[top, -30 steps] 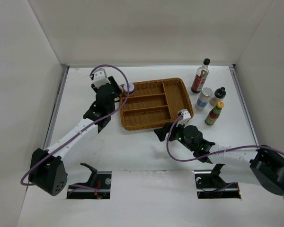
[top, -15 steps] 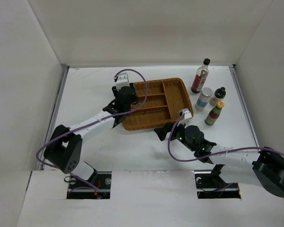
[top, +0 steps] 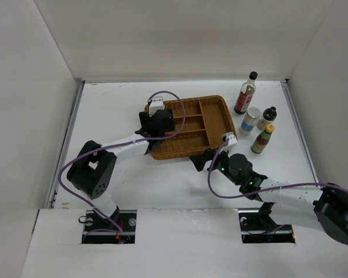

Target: Organize the condiment bottles

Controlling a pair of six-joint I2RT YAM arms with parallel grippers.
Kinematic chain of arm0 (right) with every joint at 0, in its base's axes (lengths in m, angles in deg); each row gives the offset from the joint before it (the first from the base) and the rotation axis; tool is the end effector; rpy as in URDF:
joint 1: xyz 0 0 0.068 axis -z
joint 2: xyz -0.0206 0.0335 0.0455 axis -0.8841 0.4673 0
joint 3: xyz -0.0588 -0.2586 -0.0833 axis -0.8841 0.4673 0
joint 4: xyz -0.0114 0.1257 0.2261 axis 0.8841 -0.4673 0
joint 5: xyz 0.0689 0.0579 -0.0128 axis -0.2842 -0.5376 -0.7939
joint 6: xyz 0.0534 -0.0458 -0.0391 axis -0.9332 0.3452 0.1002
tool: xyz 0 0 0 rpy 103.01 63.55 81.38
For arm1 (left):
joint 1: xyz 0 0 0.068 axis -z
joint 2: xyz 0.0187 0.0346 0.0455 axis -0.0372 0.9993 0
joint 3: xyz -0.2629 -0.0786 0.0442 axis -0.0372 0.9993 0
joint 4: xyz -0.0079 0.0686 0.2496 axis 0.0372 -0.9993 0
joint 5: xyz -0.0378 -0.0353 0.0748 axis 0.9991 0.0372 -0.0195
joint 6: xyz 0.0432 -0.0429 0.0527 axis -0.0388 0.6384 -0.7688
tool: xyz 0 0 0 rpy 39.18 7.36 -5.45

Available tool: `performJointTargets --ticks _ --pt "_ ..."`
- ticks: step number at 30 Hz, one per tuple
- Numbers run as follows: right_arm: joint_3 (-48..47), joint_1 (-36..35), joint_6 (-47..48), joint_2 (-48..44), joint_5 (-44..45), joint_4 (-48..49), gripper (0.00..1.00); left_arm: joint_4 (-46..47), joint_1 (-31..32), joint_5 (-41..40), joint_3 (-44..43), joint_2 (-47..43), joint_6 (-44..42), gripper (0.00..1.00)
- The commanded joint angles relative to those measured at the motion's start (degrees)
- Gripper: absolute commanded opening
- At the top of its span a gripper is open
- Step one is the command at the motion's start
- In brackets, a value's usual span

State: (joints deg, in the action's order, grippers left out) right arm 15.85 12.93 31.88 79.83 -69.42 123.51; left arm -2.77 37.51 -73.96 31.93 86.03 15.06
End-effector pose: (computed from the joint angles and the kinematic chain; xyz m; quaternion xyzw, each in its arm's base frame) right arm 0.1719 0.1786 0.1995 -0.0583 0.7607 0.3575 0.5387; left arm 0.3329 -0.1883 0.1998 -0.0658 0.8449 -0.0107 0.5307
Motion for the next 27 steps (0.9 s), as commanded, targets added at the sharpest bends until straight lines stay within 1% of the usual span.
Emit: performJointTargets --ticks 1,2,4,6,8,9,10,11,12,13,14,15,18,19,20,21,23,25,27 --pt "-0.34 -0.14 0.64 -2.23 2.79 2.22 0.97 3.15 0.35 -0.24 -0.37 -3.36 -0.08 0.85" --pt "-0.43 -0.4 0.64 -2.93 3.49 1.78 0.95 3.42 0.44 -0.24 0.33 -4.76 -0.08 0.9" --pt "-1.74 -0.84 0.9 -5.03 4.55 -0.75 0.85 4.21 0.53 -0.32 2.43 -8.71 0.01 1.0" --pt "-3.94 -1.37 1.16 -7.32 5.69 -4.27 0.67 6.22 0.7 -0.24 5.94 -14.07 0.36 1.0" --pt "-6.74 -1.46 2.04 -9.17 6.83 -8.13 0.45 10.17 1.23 -0.32 10.86 -20.57 0.54 1.0" --pt "-8.41 -1.46 2.48 -10.13 7.36 -10.5 0.38 12.36 1.49 -0.76 13.75 -24.08 0.71 1.0" --pt "-10.17 -1.46 2.92 -11.1 8.23 -13.14 0.33 14.47 1.75 -1.11 16.74 -27.59 1.06 1.0" --pt "-12.01 -1.28 3.27 -11.98 9.37 -15.95 0.3 16.23 1.76 -1.72 19.64 -31.2 1.59 1.0" --pt "-13.86 -0.76 3.8 -12.68 10.69 -18.67 0.3 17.38 1.67 -2.77 22.46 -34.71 2.29 1.0" --pt "-15.62 -0.23 4.58 -13.56 12.71 -21.4 0.3 18.0 1.41 -4.18 25.18 -38.32 3.08 1.0" --pt "-17.29 0.73 5.2 -14.27 15.34 -24.12 0.33 18.36 1.14 -5.58 27.73 -41.66 4.04 1.0" --pt "-18.87 1.78 5.64 -14.88 18.32 -26.85 0.39 18.19 0.88 -6.99 30.28 -45.0 4.92 1.0" --pt "-21.96 5.65 6.52 -16.64 27.81 -34.15 0.64 18.01 -0.18 -9.72 37.66 -53.88 8.26 1.0" --pt "-22.66 7.23 6.96 -16.99 30.89 -36.69 0.73 17.92 -0.79 -10.08 39.86 -56.17 9.4 1.0" --pt "-23.28 8.46 7.23 -17.17 33.18 -38.63 0.8 17.57 -1.4 -10.08 41.8 -58.02 10.29 1.0" --pt "-24.33 10.56 7.49 -17.35 36.95 -41.87 0.88 17.13 -2.02 -9.91 43.3 -59.26 11.08 1.0" --pt "-26.0 14.61 7.84 -17.09 41.19 -46.71 0.95 16.08 -3.6 -9.64 45.59 -60.32 12.57 1.0" --pt "-27.58 18.56 8.28 -16.65 42.95 -50.15 0.99 15.72 -4.83 -8.94 47.09 -60.41 14.15 1.0" --pt "-28.73 22.34 8.46 -16.21 42.87 -52.44 1.0 16.77 -5.62 -7.36 48.23 -59.45 16.0 1.0"
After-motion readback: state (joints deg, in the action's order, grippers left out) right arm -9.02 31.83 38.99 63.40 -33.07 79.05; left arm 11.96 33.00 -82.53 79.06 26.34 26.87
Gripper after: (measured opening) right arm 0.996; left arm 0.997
